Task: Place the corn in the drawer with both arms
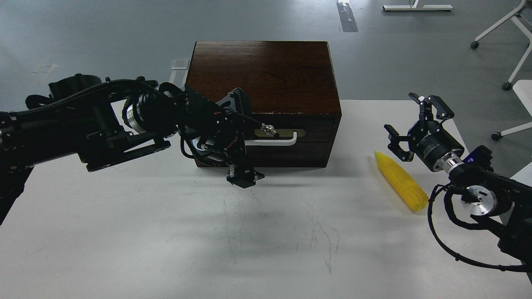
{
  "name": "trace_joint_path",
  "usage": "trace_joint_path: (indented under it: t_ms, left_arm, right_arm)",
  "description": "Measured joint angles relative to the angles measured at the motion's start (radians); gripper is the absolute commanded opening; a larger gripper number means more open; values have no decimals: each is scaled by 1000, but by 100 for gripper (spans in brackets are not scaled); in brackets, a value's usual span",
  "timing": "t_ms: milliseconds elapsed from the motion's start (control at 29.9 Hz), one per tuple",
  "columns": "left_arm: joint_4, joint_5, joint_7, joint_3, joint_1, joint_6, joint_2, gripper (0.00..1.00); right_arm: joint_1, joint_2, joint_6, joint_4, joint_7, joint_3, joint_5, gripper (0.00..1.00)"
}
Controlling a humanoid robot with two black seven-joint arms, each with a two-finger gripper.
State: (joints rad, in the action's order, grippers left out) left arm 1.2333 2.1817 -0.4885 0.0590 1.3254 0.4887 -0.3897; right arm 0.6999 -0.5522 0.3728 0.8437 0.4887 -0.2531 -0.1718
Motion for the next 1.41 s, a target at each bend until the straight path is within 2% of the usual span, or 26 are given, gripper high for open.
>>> trace_joint_path:
  t_ms: [268, 536, 904, 1406]
  left_arm:
    - [31, 0, 0, 40, 4, 0, 7, 98]
    - [112, 0, 0, 39, 17, 1, 10, 98]
    - [243, 0, 0, 45, 6, 0, -58, 98]
    - [294, 0, 0, 47, -3, 0, -87, 98]
  right_arm:
    - [-10, 0, 0, 0, 0, 0, 0, 100]
    - [-19, 2, 0, 0, 0, 0, 6, 100]
    - [-22, 8, 0, -1, 0, -2, 7, 100]
    - [-22, 9, 0, -8, 0, -3, 8, 100]
